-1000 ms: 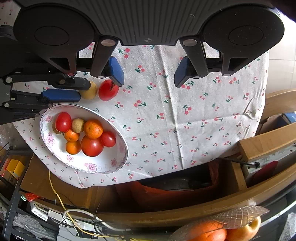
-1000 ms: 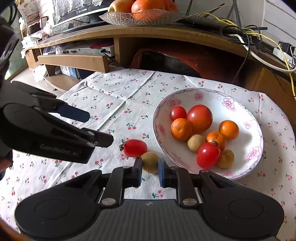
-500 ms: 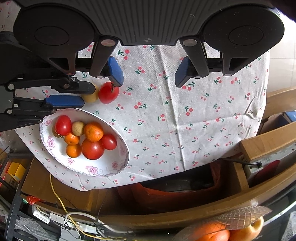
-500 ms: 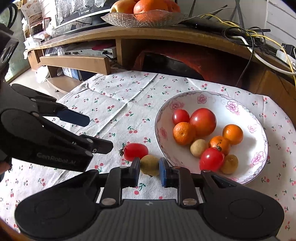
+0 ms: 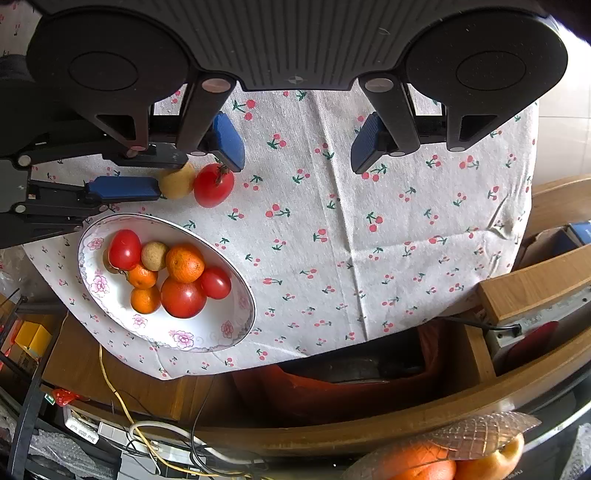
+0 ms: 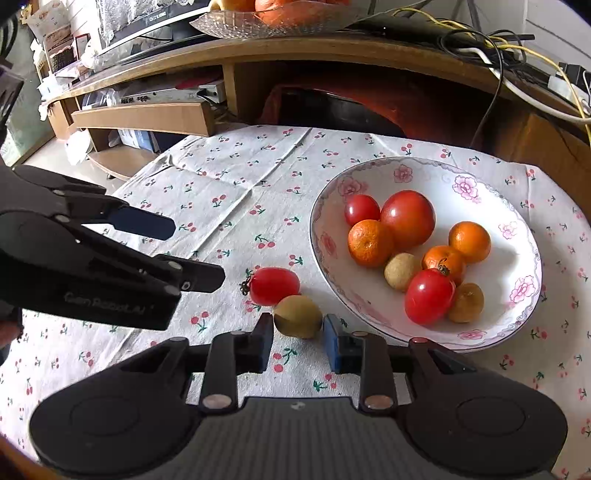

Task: Organize fruits
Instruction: 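Grasp the red tomato with the left tool while the right tool grasps the tan fruit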

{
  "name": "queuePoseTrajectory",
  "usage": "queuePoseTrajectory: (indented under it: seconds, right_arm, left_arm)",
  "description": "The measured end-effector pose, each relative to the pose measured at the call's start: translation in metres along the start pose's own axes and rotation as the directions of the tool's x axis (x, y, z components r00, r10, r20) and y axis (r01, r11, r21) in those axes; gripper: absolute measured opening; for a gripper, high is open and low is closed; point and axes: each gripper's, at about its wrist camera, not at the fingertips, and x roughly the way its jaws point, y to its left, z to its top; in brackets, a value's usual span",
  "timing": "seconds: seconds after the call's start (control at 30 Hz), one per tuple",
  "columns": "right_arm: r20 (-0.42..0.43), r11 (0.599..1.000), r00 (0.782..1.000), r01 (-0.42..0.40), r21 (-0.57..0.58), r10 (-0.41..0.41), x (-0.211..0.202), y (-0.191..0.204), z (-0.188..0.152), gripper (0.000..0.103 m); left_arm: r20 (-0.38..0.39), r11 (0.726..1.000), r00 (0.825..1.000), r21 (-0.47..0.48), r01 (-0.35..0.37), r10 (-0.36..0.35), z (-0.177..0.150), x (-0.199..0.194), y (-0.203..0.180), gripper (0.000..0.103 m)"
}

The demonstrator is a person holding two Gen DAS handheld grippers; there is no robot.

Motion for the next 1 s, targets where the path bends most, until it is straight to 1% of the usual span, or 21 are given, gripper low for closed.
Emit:
queuePoseTrajectory:
  seconds: [0.13,0.27,0.33,0.47,0.57,0.63,0.67,0.73,0.93,1.0]
  right_arm:
    - [0.007,1.0,1.0,-0.001,-0.01,0.001,0.003,0.0,-0.003,0.03]
    - [-0.013,1.0,1.0,0.003,-0.014,-0.003,-0.006,-0.001,-0.005,0.03]
    - [-0.018,1.0,1.0,0.013,0.001,-0.013,-0.012,-0.004,-0.007,0.03]
    - [-0.038,1.0,0.999,0.007,0.031,-0.005,-0.021,-0.012,-0.015,0.03]
    - [-0.047,0.999,0.999,0.01,0.038,-0.008,-0.024,-0.016,-0.02,0.03]
    - [-0.05,0.999,0.999,0.009,0.046,-0.007,-0.026,-0.019,-0.023,0.03]
    - [-0.049,0.999,0.999,0.011,0.051,-0.008,-0.027,-0.021,-0.024,0.03]
    - [-0.049,0.998,0.999,0.013,0.061,-0.01,-0.029,-0.025,-0.024,0.03]
    - [-0.049,0.996,0.998,0.036,0.077,-0.033,-0.033,-0.033,-0.026,0.029]
    - [-0.053,0.996,0.998,0.045,0.078,-0.041,-0.034,-0.035,-0.027,0.029]
  left_arm:
    - [-0.001,1.0,1.0,-0.002,0.006,-0.006,0.0,0.001,-0.001,0.071]
    - [0.002,0.999,1.0,0.013,0.031,-0.031,0.002,0.004,-0.006,0.071]
    - [0.006,0.998,0.999,0.032,0.049,-0.049,0.004,0.006,-0.013,0.071]
    - [0.01,0.993,0.996,0.08,0.085,-0.086,0.008,0.013,-0.029,0.072]
    - [0.005,0.989,0.996,0.118,0.085,-0.086,0.009,0.02,-0.042,0.072]
    - [-0.006,0.988,0.996,0.132,0.085,-0.085,0.01,0.026,-0.049,0.069]
    - [-0.013,0.987,0.996,0.135,0.084,-0.083,0.011,0.028,-0.052,0.063]
    - [-0.016,0.988,0.996,0.131,0.085,-0.084,0.011,0.031,-0.054,0.061]
    - [-0.022,0.992,0.996,0.1,0.083,-0.082,0.012,0.029,-0.055,0.049]
    - [-0.02,0.993,0.997,0.094,0.077,-0.075,0.012,0.028,-0.057,0.041]
